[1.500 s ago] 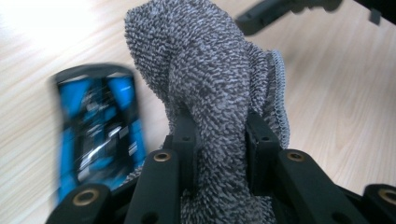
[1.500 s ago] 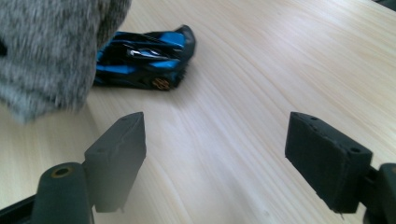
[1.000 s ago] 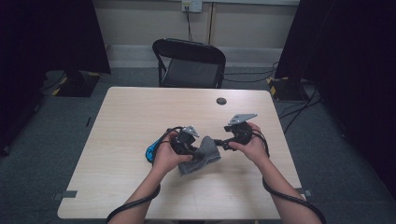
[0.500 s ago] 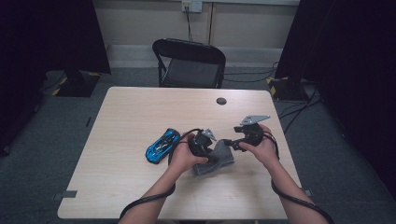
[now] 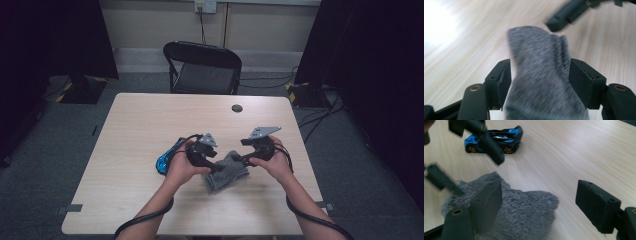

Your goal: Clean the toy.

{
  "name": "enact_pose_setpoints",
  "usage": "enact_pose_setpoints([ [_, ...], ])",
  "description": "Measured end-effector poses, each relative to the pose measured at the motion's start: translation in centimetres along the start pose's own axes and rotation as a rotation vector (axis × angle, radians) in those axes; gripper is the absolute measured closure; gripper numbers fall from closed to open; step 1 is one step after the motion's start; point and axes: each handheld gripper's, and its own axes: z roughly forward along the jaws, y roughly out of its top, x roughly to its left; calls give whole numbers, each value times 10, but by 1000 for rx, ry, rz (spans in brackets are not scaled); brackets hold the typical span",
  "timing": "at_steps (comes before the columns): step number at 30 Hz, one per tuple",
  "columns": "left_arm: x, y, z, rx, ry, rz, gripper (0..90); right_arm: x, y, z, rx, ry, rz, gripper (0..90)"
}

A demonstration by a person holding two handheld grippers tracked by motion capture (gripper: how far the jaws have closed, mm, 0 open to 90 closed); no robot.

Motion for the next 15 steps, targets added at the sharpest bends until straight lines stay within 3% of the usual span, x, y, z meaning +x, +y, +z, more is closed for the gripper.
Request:
enact_pose_setpoints([
  [6, 14, -19, -29, -28, 60, -58, 336, 15, -3, 14, 18, 60, -41, 228],
  [15, 32, -47, -55, -42, 153, -139, 306, 29, -10, 28, 54, 106, -74, 248],
])
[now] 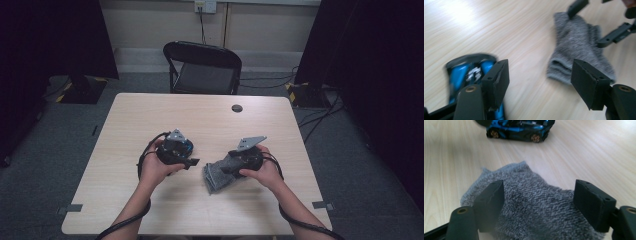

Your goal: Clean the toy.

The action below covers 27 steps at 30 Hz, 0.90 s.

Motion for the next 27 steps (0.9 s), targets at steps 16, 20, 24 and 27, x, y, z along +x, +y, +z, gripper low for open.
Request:
enact_pose_setpoints([
  [16, 40, -17, 10, 48, 148, -39, 183, -4, -25, 24, 48, -40, 39, 252],
  [20, 44, -17, 24, 58, 155, -38, 178, -11, -25, 24, 43, -79, 74, 255],
  [24, 48, -17, 34, 80, 174, -26, 181, -17, -25, 23, 36, -102, 89, 254],
  [27, 52, -17, 42, 82, 175, -38, 179, -19, -25, 23, 35, -92, 83, 254],
])
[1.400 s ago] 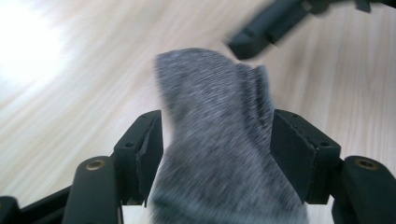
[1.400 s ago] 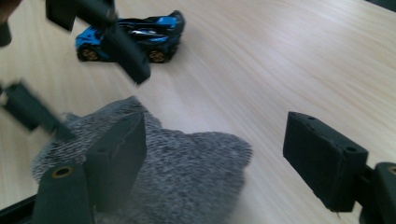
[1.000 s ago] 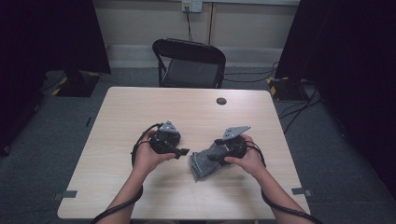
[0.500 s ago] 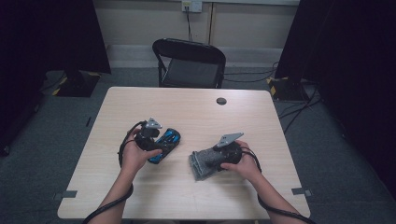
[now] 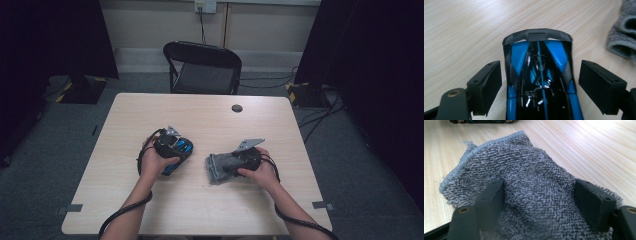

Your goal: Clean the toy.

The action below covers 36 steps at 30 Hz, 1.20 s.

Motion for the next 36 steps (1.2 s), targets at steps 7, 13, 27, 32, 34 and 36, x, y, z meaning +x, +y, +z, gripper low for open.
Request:
enact_pose_setpoints([
  [7, -1, 2, 10, 2, 6, 0, 178, -1, 0, -2, -11, 17, -3, 252],
  [13, -3, 4, 20, 6, 17, -12, 177, -1, 1, -4, -2, 15, -12, 252],
  [27, -3, 4, 24, -3, 21, -24, 249, 0, 0, -3, -4, 14, -9, 250],
  [32, -5, 4, 20, 27, 29, -28, 254, 1, 2, -5, -1, 15, -17, 242],
  [34, -5, 3, 18, 30, 32, -29, 254, 1, 3, -8, -6, 17, -30, 241],
  [36, -4, 2, 14, 25, 27, -37, 254, 1, 5, -11, -19, 21, -32, 238],
])
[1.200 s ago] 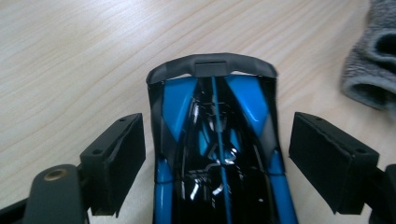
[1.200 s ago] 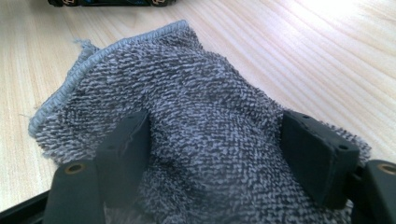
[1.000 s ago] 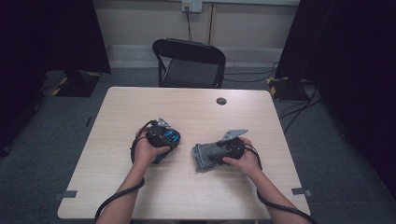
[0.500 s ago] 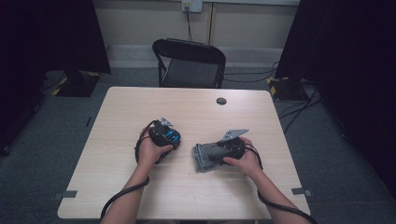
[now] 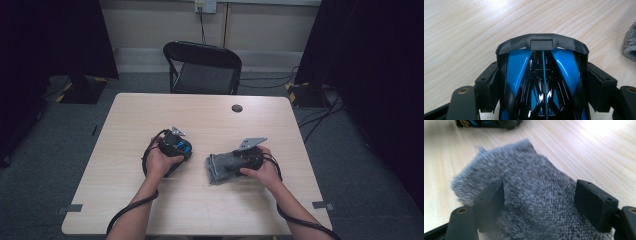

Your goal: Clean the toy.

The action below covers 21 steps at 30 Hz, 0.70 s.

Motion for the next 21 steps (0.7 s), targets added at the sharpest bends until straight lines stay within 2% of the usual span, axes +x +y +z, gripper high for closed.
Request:
enact_pose_setpoints([
  [2, 1, -1, -5, -13, -9, -10, 255, 2, 2, -3, -21, 17, -12, 241],
  [4, 1, -1, -8, -26, -16, -22, 254, 6, 5, -6, -17, 25, -36, 253],
  [7, -2, -4, -17, -36, -34, -21, 255, 10, 3, -5, 37, 5, -68, 250],
  [12, -7, -4, -23, -54, -44, -3, 255, 9, -5, 1, 71, -17, -52, 245],
  [14, -11, -2, -28, -70, -55, 10, 255, 13, -7, 6, 85, -47, -57, 257],
  [15, -14, 0, -30, -89, -65, 12, 255, 13, -7, 6, 89, -49, -54, 269],
  [18, -17, 5, -35, -100, -81, 14, 255, 12, -5, 6, 98, -62, -39, 341],
  [20, -19, 7, -37, -110, -99, 22, 255, 11, -4, 6, 96, -72, -31, 430],
  [21, -20, 8, -38, -112, -93, 26, 255, 10, -4, 5, 91, -79, -32, 485],
])
